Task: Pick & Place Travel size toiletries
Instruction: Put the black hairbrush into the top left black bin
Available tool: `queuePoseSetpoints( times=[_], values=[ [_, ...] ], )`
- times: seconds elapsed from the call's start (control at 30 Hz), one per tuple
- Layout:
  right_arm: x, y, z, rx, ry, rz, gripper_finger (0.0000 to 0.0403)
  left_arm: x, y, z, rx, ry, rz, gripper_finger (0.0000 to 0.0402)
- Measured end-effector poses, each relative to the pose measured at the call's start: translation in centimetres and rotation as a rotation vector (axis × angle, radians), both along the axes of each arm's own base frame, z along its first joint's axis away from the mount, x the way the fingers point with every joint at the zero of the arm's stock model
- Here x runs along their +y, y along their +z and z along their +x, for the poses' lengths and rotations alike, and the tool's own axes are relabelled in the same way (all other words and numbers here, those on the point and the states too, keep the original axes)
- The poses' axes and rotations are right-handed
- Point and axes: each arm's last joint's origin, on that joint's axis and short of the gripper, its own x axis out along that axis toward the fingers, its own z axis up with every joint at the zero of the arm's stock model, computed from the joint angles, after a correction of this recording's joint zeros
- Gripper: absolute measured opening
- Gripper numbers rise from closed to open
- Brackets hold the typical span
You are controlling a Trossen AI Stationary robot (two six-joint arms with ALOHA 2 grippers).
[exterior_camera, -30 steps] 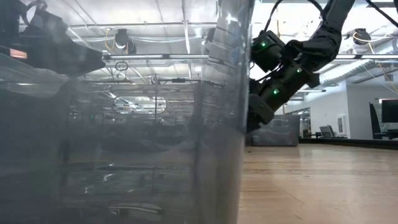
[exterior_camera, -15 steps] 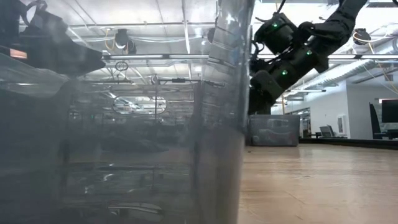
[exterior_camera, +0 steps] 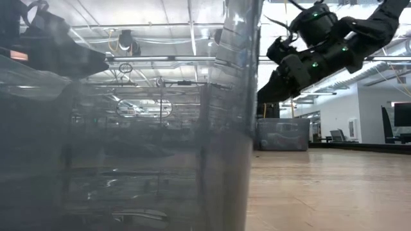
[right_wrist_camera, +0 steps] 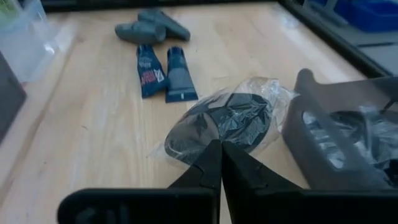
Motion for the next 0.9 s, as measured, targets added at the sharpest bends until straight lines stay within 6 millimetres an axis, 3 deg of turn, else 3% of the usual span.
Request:
queuePoseSetpoints(
  times=[0.43,0.63,0.9],
  values=[
    [0.4,-0.2,-2.9,-0.246,0.001,-0.031,0.0,0.0,0.0,0.0,0.0,0.0,0.0,0.031],
    [0.5,-0.3,-3.4,-0.293,0.007,-0.047,0.0,0.0,0.0,0.0,0.0,0.0,0.0,0.031],
    [0.9,-0.1,-3.4,-0.314,0.151,-0.07,0.0,0.0,0.0,0.0,0.0,0.0,0.0,0.031]
  ],
)
